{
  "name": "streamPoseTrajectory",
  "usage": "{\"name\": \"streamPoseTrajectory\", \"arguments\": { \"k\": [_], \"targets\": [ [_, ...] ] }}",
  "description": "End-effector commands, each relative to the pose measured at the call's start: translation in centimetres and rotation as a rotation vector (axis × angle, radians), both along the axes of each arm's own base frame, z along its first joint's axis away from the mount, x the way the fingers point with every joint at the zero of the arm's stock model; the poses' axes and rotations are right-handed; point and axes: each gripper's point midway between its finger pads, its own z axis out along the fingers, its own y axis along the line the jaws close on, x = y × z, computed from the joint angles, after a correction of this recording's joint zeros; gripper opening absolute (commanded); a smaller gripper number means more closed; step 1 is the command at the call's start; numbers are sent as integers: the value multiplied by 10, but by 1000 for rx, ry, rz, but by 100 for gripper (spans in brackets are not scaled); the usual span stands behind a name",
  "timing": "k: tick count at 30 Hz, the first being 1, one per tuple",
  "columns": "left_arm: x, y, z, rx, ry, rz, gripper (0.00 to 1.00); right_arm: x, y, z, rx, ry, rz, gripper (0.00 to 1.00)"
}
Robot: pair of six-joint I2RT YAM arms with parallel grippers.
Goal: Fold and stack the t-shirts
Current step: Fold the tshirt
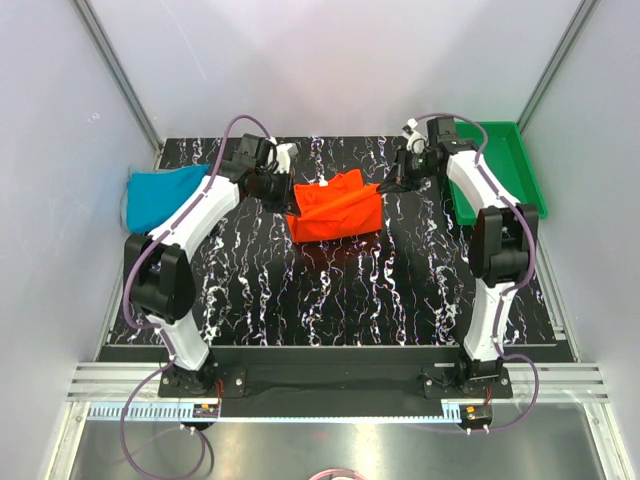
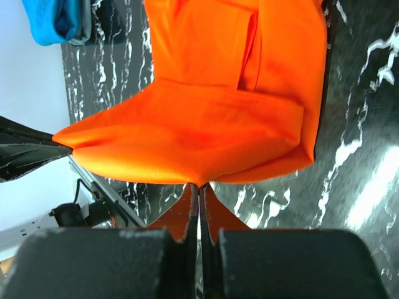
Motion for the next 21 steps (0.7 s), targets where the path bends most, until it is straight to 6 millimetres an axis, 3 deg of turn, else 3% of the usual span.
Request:
{"name": "streamPoseTrajectory", "arguments": {
  "k": [1, 3, 5, 11, 15, 19, 20, 21],
  "targets": [
    [28, 13, 3, 37, -69, 26, 0, 27, 12, 17, 7, -105, 18, 0],
    [33, 12, 2, 37, -66, 28, 0, 32, 22, 15, 7, -114, 41, 0],
    [34, 10, 3, 27, -61, 27, 0, 37, 27, 26, 13, -142, 49, 0],
    [18, 7, 3, 4, -32, 14, 0, 28, 31, 42, 27, -165, 66, 0],
    [22, 14, -5, 43, -45, 41, 0, 27, 32, 29, 27, -142, 64, 0],
    [46, 18, -20, 88, -55, 49, 0, 44, 34, 15, 30, -134, 52, 0],
    [50, 18, -24, 91, -50, 53, 0, 48, 36, 4, 29, -115, 51, 0],
    [54, 19, -25, 93, -52, 57, 0, 55, 35, 8, 28, -138, 47, 0]
  ]
}}
